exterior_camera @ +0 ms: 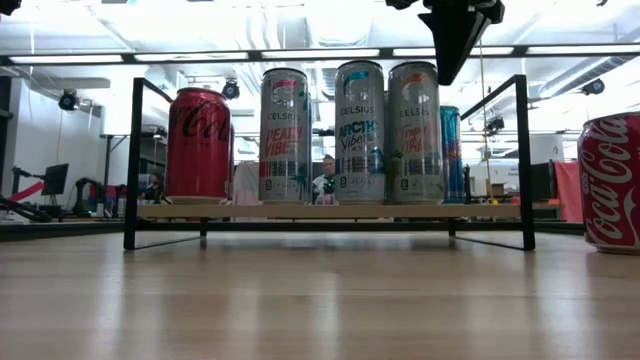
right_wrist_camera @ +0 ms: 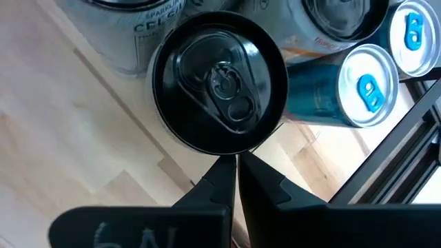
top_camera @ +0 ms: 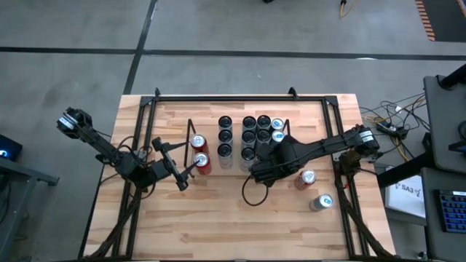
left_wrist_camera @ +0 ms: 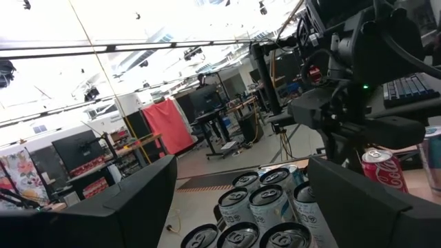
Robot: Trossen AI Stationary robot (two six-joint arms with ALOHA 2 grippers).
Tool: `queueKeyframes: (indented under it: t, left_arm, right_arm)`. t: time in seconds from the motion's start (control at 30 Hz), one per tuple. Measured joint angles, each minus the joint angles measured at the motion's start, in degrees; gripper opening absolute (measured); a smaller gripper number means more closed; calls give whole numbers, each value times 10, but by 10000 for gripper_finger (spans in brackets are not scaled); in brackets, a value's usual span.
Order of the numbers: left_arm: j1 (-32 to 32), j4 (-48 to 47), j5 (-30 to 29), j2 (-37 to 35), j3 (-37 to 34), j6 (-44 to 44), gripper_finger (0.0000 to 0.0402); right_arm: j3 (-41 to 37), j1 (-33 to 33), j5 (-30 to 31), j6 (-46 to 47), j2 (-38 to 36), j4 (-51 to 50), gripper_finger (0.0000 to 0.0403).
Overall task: Place canned beverage on shelf
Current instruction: Adjust the white and yellow soda cans
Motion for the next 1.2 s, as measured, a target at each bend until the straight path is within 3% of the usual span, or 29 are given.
queueKeyframes:
  t: [0.4, 0.53, 0.7, 0.97, 1.2]
  left_arm:
    - [0, 0, 0, 0, 0, 0, 311]
    - [0, 0, 0, 0, 0, 0, 311]
    - [0, 1, 0, 0, 0, 0, 311]
    - [3, 2, 0, 0, 0, 0, 311]
    - [4, 2, 0, 0, 0, 2, 311]
  right_arm:
    - [42, 0, 32, -13, -13, -24, 9]
    - [64, -5, 74, -32, -27, -21, 9]
    - [68, -37, 105, -62, -40, -2, 9]
    - [44, -104, 100, -175, -40, 83, 9]
    - [42, -138, 96, -178, -40, 90, 9]
